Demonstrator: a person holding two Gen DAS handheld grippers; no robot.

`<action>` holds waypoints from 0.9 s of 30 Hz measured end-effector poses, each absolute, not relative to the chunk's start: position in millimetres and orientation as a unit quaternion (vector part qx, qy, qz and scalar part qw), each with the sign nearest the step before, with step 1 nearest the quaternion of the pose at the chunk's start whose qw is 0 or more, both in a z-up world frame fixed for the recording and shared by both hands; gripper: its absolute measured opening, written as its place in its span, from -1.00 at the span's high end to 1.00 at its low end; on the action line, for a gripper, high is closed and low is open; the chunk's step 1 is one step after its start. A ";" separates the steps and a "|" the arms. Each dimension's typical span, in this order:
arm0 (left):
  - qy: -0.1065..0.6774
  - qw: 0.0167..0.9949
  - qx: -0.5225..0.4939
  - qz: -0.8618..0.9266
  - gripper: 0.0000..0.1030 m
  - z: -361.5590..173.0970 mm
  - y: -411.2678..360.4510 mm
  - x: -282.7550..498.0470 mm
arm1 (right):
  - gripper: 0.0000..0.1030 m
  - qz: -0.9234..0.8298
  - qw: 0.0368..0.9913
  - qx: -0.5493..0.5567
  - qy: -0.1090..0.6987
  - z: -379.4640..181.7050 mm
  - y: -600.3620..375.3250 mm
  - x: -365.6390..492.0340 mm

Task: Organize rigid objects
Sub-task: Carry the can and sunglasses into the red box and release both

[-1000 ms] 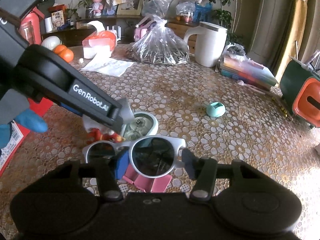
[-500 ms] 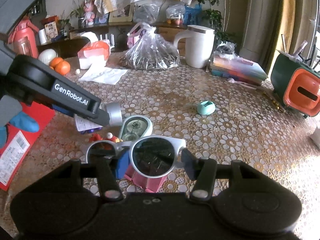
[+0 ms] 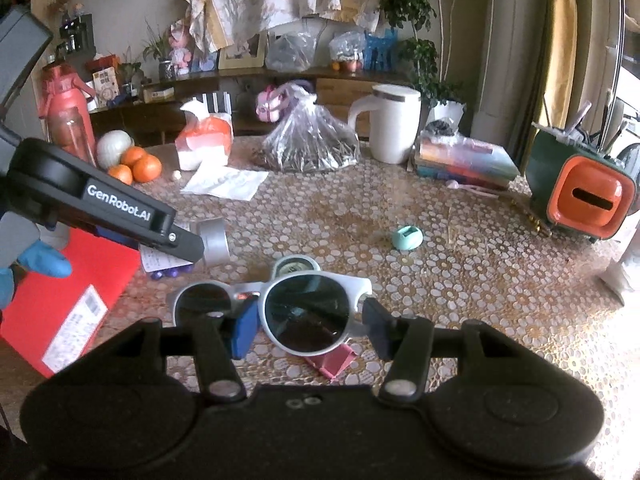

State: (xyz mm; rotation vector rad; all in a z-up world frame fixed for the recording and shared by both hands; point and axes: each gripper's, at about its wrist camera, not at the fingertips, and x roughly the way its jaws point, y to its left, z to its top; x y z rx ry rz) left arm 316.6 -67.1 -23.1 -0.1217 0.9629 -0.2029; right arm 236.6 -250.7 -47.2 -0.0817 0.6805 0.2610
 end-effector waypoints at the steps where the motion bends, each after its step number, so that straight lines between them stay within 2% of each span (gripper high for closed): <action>1: 0.459 0.881 -0.059 -0.098 -0.10 -19.8 -64.6 313.0 | -0.06 0.126 0.934 -0.041 0.331 -44.3 -249.5 234.5; 25: 0.396 0.911 -0.098 -0.062 -0.10 45.8 65.0 227.0 | -0.06 0.181 0.938 -0.043 0.292 20.9 -159.1 182.4; 27: 0.393 0.912 -0.100 -0.055 0.13 47.7 77.4 222.7 | -0.06 0.189 0.937 -0.044 0.290 21.8 -146.3 180.5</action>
